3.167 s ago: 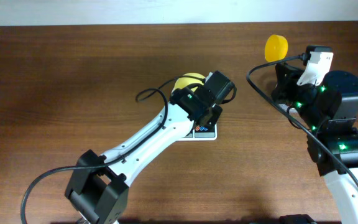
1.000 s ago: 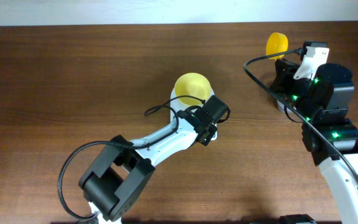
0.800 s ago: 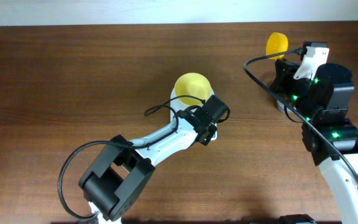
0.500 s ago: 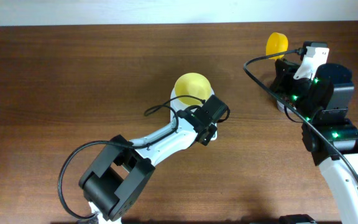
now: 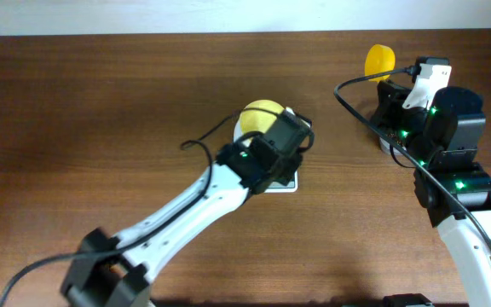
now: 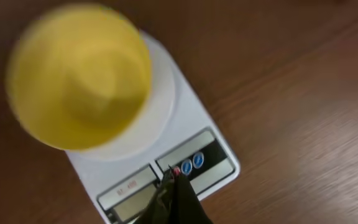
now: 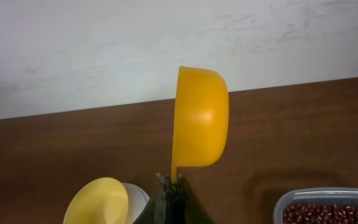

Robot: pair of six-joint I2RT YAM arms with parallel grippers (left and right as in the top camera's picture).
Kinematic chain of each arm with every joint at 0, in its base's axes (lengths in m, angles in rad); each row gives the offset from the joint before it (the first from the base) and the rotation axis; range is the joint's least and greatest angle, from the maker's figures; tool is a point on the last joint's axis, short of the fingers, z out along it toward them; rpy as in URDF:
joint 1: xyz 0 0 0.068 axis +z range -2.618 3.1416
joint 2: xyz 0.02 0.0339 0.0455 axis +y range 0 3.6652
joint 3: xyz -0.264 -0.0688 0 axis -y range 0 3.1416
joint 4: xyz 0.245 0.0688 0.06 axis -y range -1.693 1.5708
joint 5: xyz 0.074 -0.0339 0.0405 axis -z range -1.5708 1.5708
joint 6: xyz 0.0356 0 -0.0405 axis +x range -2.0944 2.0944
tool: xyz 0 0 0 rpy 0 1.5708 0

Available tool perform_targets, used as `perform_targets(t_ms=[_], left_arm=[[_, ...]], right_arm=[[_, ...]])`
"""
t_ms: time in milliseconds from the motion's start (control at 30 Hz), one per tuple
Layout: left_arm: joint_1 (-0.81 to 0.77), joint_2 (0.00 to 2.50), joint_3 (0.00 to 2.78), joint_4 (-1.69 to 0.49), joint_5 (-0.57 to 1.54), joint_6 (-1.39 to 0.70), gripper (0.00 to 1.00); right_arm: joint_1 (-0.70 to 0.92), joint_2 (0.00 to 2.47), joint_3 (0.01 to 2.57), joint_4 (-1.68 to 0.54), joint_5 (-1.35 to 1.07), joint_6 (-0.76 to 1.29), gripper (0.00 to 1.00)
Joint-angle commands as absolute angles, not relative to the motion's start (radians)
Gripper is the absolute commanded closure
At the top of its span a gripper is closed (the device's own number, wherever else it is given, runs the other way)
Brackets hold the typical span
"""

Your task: Scoop item into bowl and weigh 50g on scale

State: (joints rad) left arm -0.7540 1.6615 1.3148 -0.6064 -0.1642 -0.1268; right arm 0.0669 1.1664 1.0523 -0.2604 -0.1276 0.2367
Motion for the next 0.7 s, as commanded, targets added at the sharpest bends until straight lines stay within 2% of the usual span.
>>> perform_targets(t_ms=[0,133,333,367,433,667], left_arm=[[-0.675,1.581,1.336,-0.582,-0.157,-0.118,1.0],[-0.595,1.58,1.336,-0.588,-0.157,-0.117,1.0],[-0.595,1.58,1.336,-0.584,-0.157,-0.073,1.0],[-0.595,1.58,1.336,-0.585,-0.157,-0.073,0.93],[-0.596,1.58,1.336,-0.588,-0.153,-0.074,0.99],[-0.617,1.617,1.323,-0.632,-0.067,-0.073,1.0]], right_arm=[[0.065,1.169,1.068,-0.258,-0.123,0.245,0.96],[0.065,1.169,1.068,-0.256,-0.122,0.244,0.96],[0.065,1.194,1.068,-0.209,-0.122,0.245,0.96],[0.065,1.206,1.068,-0.2,-0.122,0.245,0.96],[0.065,1.234,1.068,-0.189,-0.123,0.245,0.96],[0.065,1.243,1.068,-0.199,-0.146,0.244,0.96]])
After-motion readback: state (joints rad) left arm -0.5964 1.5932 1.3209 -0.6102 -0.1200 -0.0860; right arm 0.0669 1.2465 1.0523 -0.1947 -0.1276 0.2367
